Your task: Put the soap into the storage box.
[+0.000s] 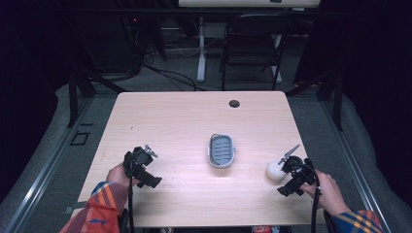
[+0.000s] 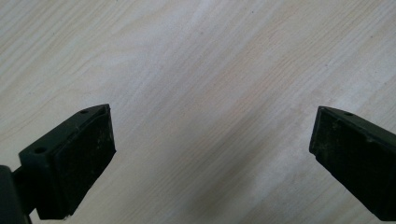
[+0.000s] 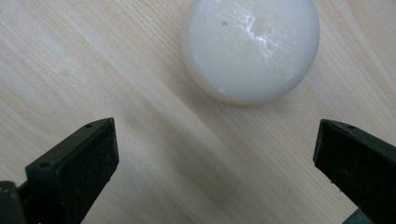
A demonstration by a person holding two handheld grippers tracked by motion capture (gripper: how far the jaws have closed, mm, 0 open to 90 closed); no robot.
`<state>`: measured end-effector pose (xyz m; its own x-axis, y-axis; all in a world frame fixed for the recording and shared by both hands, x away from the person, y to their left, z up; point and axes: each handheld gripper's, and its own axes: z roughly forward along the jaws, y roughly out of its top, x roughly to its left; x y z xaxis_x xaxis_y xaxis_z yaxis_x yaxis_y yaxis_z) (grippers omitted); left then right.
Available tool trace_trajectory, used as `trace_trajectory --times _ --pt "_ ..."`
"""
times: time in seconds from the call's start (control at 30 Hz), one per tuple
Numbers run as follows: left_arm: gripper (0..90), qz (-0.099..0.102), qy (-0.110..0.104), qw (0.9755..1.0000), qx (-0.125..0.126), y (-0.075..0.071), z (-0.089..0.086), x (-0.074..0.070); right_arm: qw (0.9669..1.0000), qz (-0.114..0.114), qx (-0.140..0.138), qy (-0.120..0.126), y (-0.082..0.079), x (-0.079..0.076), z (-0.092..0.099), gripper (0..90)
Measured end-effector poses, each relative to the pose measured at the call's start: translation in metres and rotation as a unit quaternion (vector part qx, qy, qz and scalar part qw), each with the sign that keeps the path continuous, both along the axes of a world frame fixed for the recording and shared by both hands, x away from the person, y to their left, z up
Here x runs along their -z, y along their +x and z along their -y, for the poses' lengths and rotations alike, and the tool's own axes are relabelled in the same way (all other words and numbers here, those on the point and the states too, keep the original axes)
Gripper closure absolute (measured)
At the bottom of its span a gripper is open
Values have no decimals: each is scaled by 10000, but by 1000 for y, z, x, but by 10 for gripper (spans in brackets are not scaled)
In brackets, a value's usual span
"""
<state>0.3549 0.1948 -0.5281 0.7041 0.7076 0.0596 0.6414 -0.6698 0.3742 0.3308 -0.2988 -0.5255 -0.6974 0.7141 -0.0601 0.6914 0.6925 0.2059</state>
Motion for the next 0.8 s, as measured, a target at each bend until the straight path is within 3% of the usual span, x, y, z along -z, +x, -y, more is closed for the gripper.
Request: trace_trajectory --times 0.1,0.2,0.3,0.33,0.4,0.5,0.53,0.57,0.67,0.7,0.73,0.8 --pt "2 -6 16 10000 11 0 0 0 9999 84 72 96 0 1 -1 0" --pt "1 -8 16 10000 8 1 0 0 10000 61 -5 10 2 -1 -1 0" --pt "2 -17 22 10000 7 1 1 0 9995 272 39 128 3 -4 -2 0" --pt "2 -18 21 10000 8 1 1 0 9987 396 153 299 3 -4 -3 0" --pt "2 -17 19 10000 7 1 1 1 9993 320 56 175 6 -7 -2 0" --pt "2 -19 19 10000 5 1 1 1 9990 346 139 248 8 -3 -3 0" --pt "2 -19 19 10000 5 1 1 1 9994 311 58 147 9 -5 -3 0" --pt "2 -20 18 10000 5 1 1 1 9989 371 130 263 10 -3 -4 0" --pt "2 -29 23 10000 10 1 1 1 9994 299 59 184 14 -5 -5 0" --pt "2 -33 14 10000 1 1 1 1 9988 394 148 260 14 -3 -6 0" --pt "2 -37 20 10000 7 1 0 1 9994 331 53 79 17 -5 -6 0" --pt "2 -42 19 10000 4 1 0 1 9984 477 216 193 18 -1 -9 0"
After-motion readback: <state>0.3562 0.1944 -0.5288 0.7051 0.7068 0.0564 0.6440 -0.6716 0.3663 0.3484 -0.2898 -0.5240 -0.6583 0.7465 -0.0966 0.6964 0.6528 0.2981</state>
